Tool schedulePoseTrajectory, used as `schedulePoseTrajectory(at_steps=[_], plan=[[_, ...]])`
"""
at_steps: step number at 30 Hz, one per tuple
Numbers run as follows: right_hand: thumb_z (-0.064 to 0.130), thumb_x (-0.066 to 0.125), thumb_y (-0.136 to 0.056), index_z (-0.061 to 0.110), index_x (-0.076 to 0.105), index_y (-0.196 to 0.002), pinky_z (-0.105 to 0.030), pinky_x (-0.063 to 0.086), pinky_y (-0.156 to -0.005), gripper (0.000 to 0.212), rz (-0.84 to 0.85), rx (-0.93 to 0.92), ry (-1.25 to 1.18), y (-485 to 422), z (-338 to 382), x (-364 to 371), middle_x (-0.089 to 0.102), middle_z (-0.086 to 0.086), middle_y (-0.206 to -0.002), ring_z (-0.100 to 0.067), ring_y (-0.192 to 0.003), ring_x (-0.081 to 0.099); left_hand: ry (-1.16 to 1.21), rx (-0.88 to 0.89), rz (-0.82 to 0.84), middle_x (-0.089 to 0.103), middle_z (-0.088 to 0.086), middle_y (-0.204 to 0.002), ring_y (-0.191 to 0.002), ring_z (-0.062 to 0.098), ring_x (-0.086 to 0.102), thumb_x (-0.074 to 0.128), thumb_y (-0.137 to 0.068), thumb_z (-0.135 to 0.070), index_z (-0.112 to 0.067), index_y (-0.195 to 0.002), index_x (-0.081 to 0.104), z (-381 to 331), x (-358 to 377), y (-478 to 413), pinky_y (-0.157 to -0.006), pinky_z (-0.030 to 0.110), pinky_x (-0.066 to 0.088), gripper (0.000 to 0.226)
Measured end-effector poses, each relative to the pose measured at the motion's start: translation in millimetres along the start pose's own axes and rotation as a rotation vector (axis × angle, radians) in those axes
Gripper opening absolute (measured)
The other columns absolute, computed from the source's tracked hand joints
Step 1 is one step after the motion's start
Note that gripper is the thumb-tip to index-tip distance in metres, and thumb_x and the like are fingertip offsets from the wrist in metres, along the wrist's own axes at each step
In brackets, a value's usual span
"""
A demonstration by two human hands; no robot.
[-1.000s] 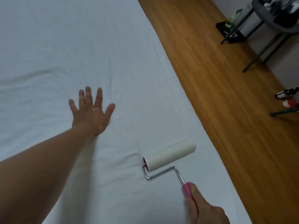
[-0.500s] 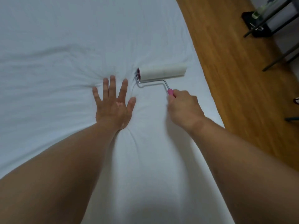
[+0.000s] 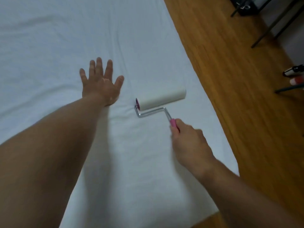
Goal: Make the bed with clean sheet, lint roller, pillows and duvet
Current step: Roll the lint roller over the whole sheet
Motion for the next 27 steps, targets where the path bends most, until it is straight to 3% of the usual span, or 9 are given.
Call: schedulePoseTrajectory(at_steps=[5, 9, 12, 14, 16, 18, 20, 25, 27], plan=[[0.053, 0.018, -0.104, 0.043, 0.040, -0.117, -0.029, 0.050, -0.065, 0.028, 0.116, 0.070, -0.052, 114.0, -60.5, 11.7, 0.061, 0.008, -0.083, -0.009, -0.073, 0.059, -0.027, 0.053, -0.008, -0.014, 0.005, -0.166, -0.152, 0.024, -0.013, 0.001, -0.095, -0.066, -0.023, -0.158, -0.011, -25.2, 17.1, 93.2, -0.121, 0.056, -0.005, 0.077], [0.055, 0.024, -0.103, 0.053, 0.036, -0.130, -0.022, 0.043, -0.065, 0.030, 0.144, 0.215, -0.090, 195.5, -105.1, 21.6, 0.059, 0.009, -0.087, -0.006, -0.073, 0.054, -0.055, 0.091, 0.008, -0.015, 0.004, -0.166, -0.152, 0.024, -0.016, -0.003, -0.094, -0.065, -0.023, -0.157, -0.013, -34.1, 29.8, 144.9, -0.121, 0.055, -0.005, 0.077], [0.063, 0.019, -0.101, 0.052, 0.061, -0.126, -0.014, 0.023, -0.033, 0.049, 0.105, 0.188, 0.062, 232.1, -129.6, 28.7, 0.059, 0.009, -0.055, -0.006, -0.040, 0.035, -0.066, 0.098, 0.009, -0.015, 0.003, -0.166, -0.152, 0.024, -0.017, -0.004, -0.093, -0.066, -0.024, -0.157, -0.014, -37.8, 38.3, 169.7, -0.121, 0.055, -0.005, 0.077], [0.059, 0.025, -0.102, 0.052, 0.047, -0.139, -0.018, 0.030, -0.034, 0.044, 0.090, 0.211, 0.128, 239.0, -130.9, 23.6, 0.050, 0.010, -0.052, -0.008, -0.038, 0.033, -0.072, 0.094, 0.025, -0.017, 0.003, -0.165, -0.151, 0.024, -0.018, -0.005, -0.093, -0.066, -0.025, -0.156, -0.015, -38.6, 40.3, 172.7, -0.121, 0.056, -0.006, 0.077], [0.056, 0.029, -0.102, 0.055, 0.028, -0.146, -0.015, 0.041, -0.052, 0.044, 0.080, 0.255, -0.041, 235.7, -134.8, 28.8, 0.056, 0.010, -0.070, -0.005, -0.056, 0.050, -0.080, 0.094, 0.048, -0.019, 0.003, -0.165, -0.151, 0.024, -0.019, -0.005, -0.092, -0.067, -0.025, -0.156, -0.017, -39.3, 41.5, 169.7, -0.120, 0.056, -0.007, 0.077], [0.054, 0.025, -0.103, 0.050, 0.034, -0.133, -0.020, 0.047, -0.060, 0.032, 0.129, 0.216, -0.101, 220.0, -124.8, 29.8, 0.060, 0.008, -0.079, -0.007, -0.067, 0.059, -0.092, 0.093, 0.054, -0.020, 0.003, -0.165, -0.151, 0.025, -0.020, -0.006, -0.092, -0.067, -0.025, -0.155, -0.018, -39.0, 42.9, 166.9, -0.120, 0.056, -0.008, 0.077], [0.050, 0.025, -0.104, 0.042, 0.040, -0.122, -0.020, 0.040, -0.048, 0.024, 0.115, 0.139, -0.096, 193.8, -108.4, 31.6, 0.060, 0.006, -0.074, -0.008, -0.062, 0.059, -0.098, 0.093, 0.060, -0.020, 0.003, -0.165, -0.151, 0.025, -0.020, -0.007, -0.092, -0.067, -0.025, -0.155, -0.019, -39.5, 44.0, 166.0, -0.120, 0.056, -0.009, 0.077], [0.043, 0.030, -0.106, 0.033, 0.043, -0.131, -0.020, 0.042, -0.054, 0.029, 0.056, 0.059, -0.061, 153.3, -91.7, 37.4, 0.063, 0.005, -0.084, -0.009, -0.068, 0.060, -0.101, 0.090, 0.059, -0.018, 0.003, -0.165, -0.151, 0.024, -0.019, -0.005, -0.093, -0.067, -0.025, -0.156, -0.016, -40.5, 43.5, 167.4, -0.120, 0.055, -0.009, 0.077], [0.045, 0.030, -0.106, 0.038, 0.043, -0.130, -0.016, 0.036, -0.046, 0.029, 0.073, 0.072, -0.139, 170.0, -102.7, 37.9, 0.061, 0.004, -0.079, -0.009, -0.063, 0.059, -0.102, 0.087, 0.044, -0.016, 0.003, -0.165, -0.152, 0.023, -0.017, -0.002, -0.093, -0.067, -0.025, -0.157, -0.014, -40.8, 42.3, 168.1, -0.121, 0.055, -0.008, 0.077]])
Point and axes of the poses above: each hand's wrist, its own y-axis away from the middle knuckle, its own x-axis out of the palm, z = x × y, the point moved 2 cm from there along -y, towards the middle knuckle
